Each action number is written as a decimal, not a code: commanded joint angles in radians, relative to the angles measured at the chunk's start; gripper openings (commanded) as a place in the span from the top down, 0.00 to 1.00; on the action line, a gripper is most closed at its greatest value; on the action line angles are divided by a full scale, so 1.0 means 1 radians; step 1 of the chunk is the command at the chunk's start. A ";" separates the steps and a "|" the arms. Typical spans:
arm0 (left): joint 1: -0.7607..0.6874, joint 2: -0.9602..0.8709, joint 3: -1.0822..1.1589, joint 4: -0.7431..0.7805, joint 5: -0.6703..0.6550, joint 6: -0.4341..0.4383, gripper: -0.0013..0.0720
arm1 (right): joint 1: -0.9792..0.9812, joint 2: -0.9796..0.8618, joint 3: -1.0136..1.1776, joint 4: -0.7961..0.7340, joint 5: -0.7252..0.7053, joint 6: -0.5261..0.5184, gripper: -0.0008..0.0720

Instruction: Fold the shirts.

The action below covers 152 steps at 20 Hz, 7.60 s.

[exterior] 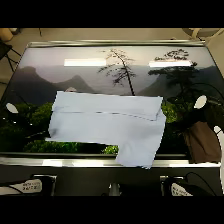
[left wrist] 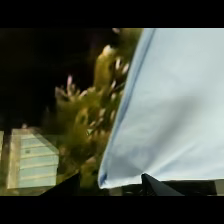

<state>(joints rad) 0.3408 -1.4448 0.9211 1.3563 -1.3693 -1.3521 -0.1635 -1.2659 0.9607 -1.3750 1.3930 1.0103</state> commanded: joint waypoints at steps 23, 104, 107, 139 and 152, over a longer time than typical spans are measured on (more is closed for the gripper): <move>-0.060 0.009 -0.019 -0.067 0.039 0.018 0.94 | 0.000 0.282 -0.582 0.301 -0.270 0.056 0.49; -0.981 -0.613 0.763 -1.105 0.584 0.059 0.94 | -0.045 0.127 0.517 0.478 0.218 0.107 0.95; -0.913 -0.541 0.764 -0.985 0.513 0.095 0.95 | -0.045 0.093 0.517 0.457 0.185 0.108 0.95; -0.386 0.213 0.763 -0.293 0.216 -0.009 0.94 | 0.220 -0.498 0.613 0.306 0.091 0.202 0.17; -0.435 0.213 0.763 -0.294 0.194 -0.010 0.94 | 0.310 -0.549 0.338 0.625 -0.277 0.240 0.54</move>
<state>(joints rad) -0.0845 -1.2324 1.6848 1.0618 -1.1728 -1.3617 0.1249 -1.8030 1.3109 -0.7822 1.1412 1.2606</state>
